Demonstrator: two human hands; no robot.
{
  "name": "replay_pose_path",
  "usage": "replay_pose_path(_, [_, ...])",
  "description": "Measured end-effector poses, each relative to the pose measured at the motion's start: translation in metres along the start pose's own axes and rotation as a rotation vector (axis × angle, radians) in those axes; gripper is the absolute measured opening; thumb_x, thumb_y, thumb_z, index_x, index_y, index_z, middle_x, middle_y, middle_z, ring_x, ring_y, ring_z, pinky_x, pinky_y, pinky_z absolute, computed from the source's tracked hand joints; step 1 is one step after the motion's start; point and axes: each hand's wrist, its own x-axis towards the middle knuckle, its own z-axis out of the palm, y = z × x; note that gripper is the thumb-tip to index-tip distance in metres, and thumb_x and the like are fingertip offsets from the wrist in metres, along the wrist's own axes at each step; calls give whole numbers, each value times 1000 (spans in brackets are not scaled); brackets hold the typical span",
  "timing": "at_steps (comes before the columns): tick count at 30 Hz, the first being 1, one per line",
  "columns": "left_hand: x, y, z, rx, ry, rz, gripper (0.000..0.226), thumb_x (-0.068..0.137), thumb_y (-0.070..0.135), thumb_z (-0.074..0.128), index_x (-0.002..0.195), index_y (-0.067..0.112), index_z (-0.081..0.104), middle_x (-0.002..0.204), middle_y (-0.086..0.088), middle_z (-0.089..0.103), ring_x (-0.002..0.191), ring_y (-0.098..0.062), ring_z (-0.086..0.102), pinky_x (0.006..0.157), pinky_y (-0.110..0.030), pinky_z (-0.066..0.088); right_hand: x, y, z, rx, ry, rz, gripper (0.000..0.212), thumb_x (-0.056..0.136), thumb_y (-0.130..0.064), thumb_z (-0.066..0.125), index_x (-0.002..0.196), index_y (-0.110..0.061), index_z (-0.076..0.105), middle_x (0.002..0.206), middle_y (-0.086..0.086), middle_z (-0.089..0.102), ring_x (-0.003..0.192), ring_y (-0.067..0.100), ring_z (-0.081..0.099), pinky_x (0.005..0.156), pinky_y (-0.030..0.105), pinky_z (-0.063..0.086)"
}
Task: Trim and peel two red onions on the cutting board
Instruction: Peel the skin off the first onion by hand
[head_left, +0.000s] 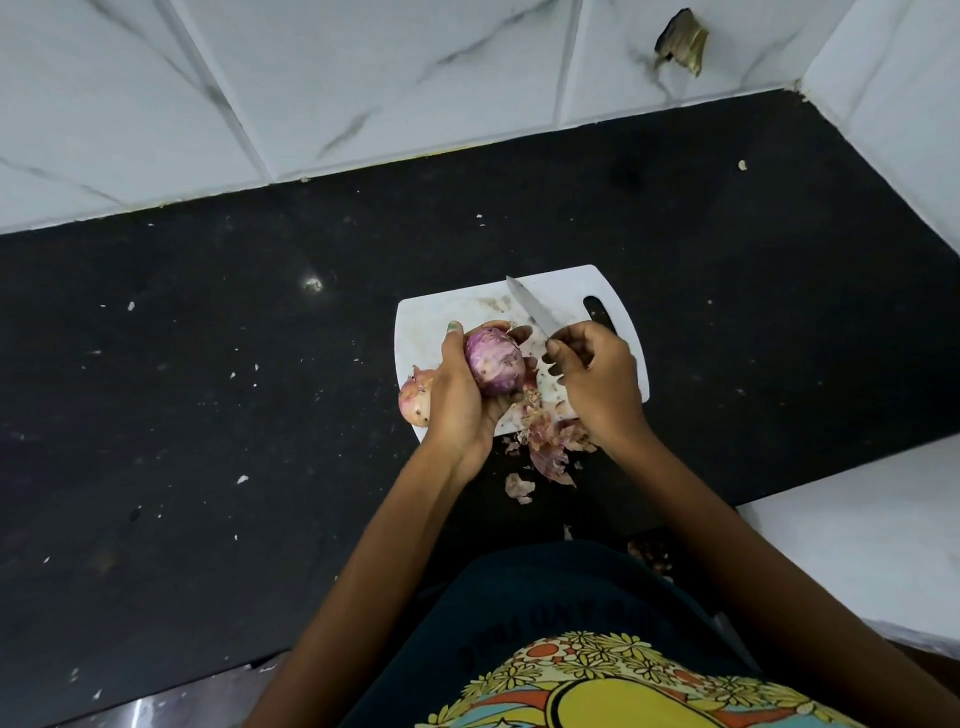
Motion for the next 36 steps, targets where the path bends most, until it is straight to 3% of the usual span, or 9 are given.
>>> replay_pose_path(6, [4,-1,-4,-57,-33,-71,48,102,39,26,100,11,65,88,-4,68,73,-15,60,55,-25,49,-6,5,-15,-228,-338,-52,27,93,5,44,106,-6,66,90,-1,67,83,15,66,74,23,54])
replay_pose_path(9, [6,-3,-7,-117,-78,-89,44,97,26,25,105,9,66,93,-7,64,81,-19,56,68,-32,43,-10,8,-15,-308,-339,-93,15,95,-22,56,98,-9,64,73,4,68,65,18,66,61,34,53])
replay_pose_path(12, [5,-3,-8,-106,-120,-83,44,98,21,25,113,7,64,93,-6,63,81,-17,56,67,-30,45,-10,9,-15,-365,-265,-146,12,96,-19,53,92,-10,58,66,4,62,58,16,60,57,36,48])
replay_pose_path(15, [4,-3,-8,-69,-151,-47,40,100,22,29,118,8,62,99,-5,63,82,-15,58,64,-27,50,-10,3,-19,-209,-283,-149,23,95,-7,47,114,-18,53,100,0,64,88,10,63,72,27,52])
replay_pose_path(19, [2,-5,-6,-1,-139,-22,31,100,28,37,108,15,65,96,-2,68,86,-13,62,66,-24,52,-16,-14,-16,84,-323,-173,32,91,-23,62,121,-26,52,118,-7,55,104,5,57,81,19,51])
replay_pose_path(24, [-2,-5,5,-18,-99,-30,26,99,29,46,102,7,60,95,-10,68,86,-19,68,64,-29,57,-25,-17,1,155,-313,-233,41,82,-17,72,117,-27,52,118,-7,53,102,6,55,78,15,47])
replay_pose_path(28, [0,-1,6,-16,-17,-55,25,97,35,50,86,15,60,83,-6,66,72,-16,64,62,-30,58,-26,-16,-2,292,-332,-182,39,77,-5,75,107,-24,59,117,-9,60,103,10,59,84,31,53])
replay_pose_path(31, [-1,3,8,-70,2,-89,31,98,37,48,78,16,59,68,0,70,58,-12,68,53,-27,58,-28,-19,-3,286,-335,-242,42,72,3,76,104,-21,62,116,-12,58,106,5,58,79,19,51])
replay_pose_path(36, [2,6,1,-14,43,-33,32,100,32,46,89,8,64,76,-3,73,73,-13,70,70,-30,59,-24,-19,-12,396,-403,-177,41,77,1,72,111,-22,64,122,-6,61,114,11,58,83,30,56])
